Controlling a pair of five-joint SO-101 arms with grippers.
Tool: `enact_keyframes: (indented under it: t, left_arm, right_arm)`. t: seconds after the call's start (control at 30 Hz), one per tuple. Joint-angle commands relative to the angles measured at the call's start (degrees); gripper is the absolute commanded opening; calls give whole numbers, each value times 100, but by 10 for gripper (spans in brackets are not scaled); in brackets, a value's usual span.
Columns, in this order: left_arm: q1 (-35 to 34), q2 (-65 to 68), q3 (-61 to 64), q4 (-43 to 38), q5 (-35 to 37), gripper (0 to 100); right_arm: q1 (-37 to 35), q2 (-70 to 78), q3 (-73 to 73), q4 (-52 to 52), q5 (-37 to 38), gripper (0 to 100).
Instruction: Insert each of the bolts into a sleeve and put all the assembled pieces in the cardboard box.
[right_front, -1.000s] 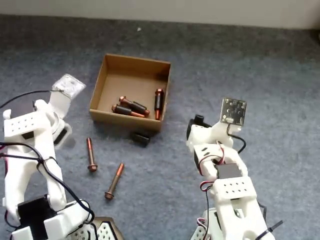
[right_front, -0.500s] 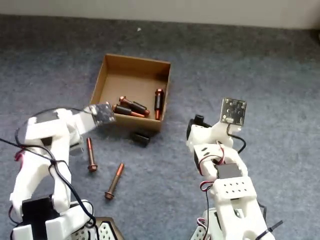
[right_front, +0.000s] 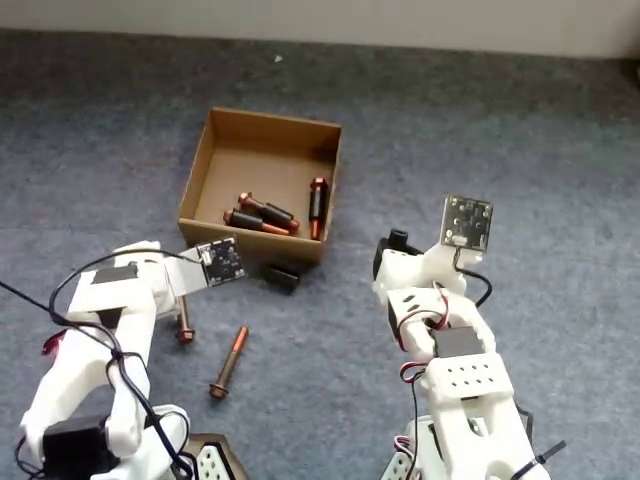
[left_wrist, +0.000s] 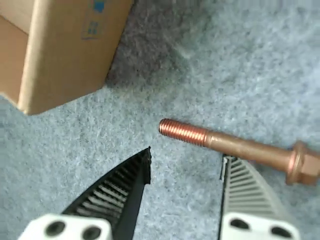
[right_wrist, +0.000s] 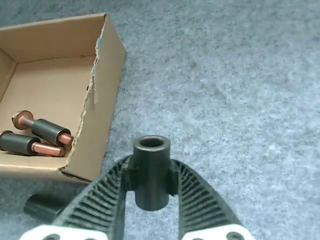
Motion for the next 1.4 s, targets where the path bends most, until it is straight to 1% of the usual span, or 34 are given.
enact_keyframes:
  t: [0.0,0.1,0.27,0.33,0.43,0.6,0.77,0.93,1.07,1.23,1.33,1.37]
  left_arm:
    - [708,-4,-84,-176,-360,241]
    - [989,-4,-303,-176,369,241]
    - [1297,-4,-1042,-132,2154,243]
    - [1332,-4,-1262,-114,2453,244]
    - [1332,-4,-1516,193,2444,245]
    - [1358,13,-2088,932,2374,245]
    - [1719,57,-2396,1556,1486,242]
    - [2237,84,-2387,1626,1160,242]
    - [2527,497,-2457,1618,862,242]
    - [2607,1305,-2941,1670,747,242]
    - [2589,1701,-3284,1996,686,242]
    - [2589,1807,-3380,2171,510,242]
  right_arm:
    - [48,-224,-110,-145,-9,4]
    - [57,-224,-110,-145,-9,4]
    - [57,-224,-110,-145,-9,4]
    - [57,-224,-110,-145,-9,4]
    - [57,-224,-110,-145,-9,4]
    - [57,-224,-110,-145,-9,4]
    - [57,-224,-110,-145,-9,4]
    - [57,-224,-110,-145,-9,4]
    - [66,-224,-101,-145,-9,4]
    - [198,-224,-110,-145,-9,4]
    - [207,-224,-110,-145,-9,4]
    - [207,-224,-110,-145,-9,4]
